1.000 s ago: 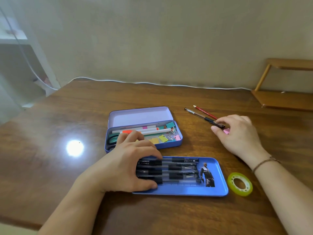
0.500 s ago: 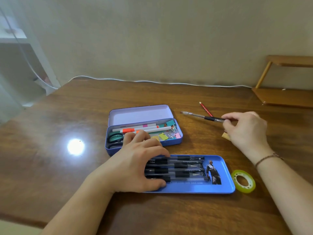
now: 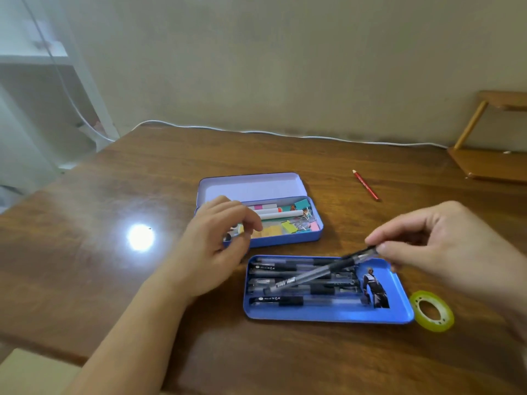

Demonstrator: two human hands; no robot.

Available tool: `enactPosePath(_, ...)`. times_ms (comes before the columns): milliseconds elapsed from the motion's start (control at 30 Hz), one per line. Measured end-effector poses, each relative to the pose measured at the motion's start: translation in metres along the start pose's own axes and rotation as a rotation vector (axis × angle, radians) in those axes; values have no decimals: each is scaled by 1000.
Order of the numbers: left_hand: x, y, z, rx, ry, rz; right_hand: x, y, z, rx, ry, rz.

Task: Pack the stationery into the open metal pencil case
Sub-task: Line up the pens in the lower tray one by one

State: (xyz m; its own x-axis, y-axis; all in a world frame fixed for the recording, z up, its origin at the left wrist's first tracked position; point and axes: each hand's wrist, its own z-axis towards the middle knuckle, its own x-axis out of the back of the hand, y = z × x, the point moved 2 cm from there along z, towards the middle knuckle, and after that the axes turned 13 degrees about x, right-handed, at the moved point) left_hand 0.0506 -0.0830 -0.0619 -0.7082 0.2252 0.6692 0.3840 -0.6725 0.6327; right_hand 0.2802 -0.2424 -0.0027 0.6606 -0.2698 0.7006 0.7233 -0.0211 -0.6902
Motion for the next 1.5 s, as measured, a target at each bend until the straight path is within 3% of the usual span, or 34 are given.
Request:
enactPosePath(100,-3,4,-3,-60,-208,93,-5,-1,-1,-33,-57,-50)
enactPosePath(233,-6,4,-7,-103,-393,200,5,3,1,-39,33,-60)
enactPosePath(367,-9,7,-9,-110,-398,224,23,20,1,-81,177,7)
enactPosePath(567,-10,7,-9,-109,-368,260,35,37,5,-81,256,34)
enactPosePath(900,-18,10,-7,-142,-369,194,41,50,6,-48,307,58)
enactPosePath(1033,-16,13,-9,-144,-442,142,45,53,6,-37,316,45)
enactPosePath(1300,-18,9,-9,-110,-470,204,47,48,3,15,220,174)
enactPosePath(1433,-18,7,-8,-97,-425,196,44,31,-4,0,-8,218)
enactPosePath(1500,-19,6,-8,-91,-409,198,39,24,-4,1,-41,200)
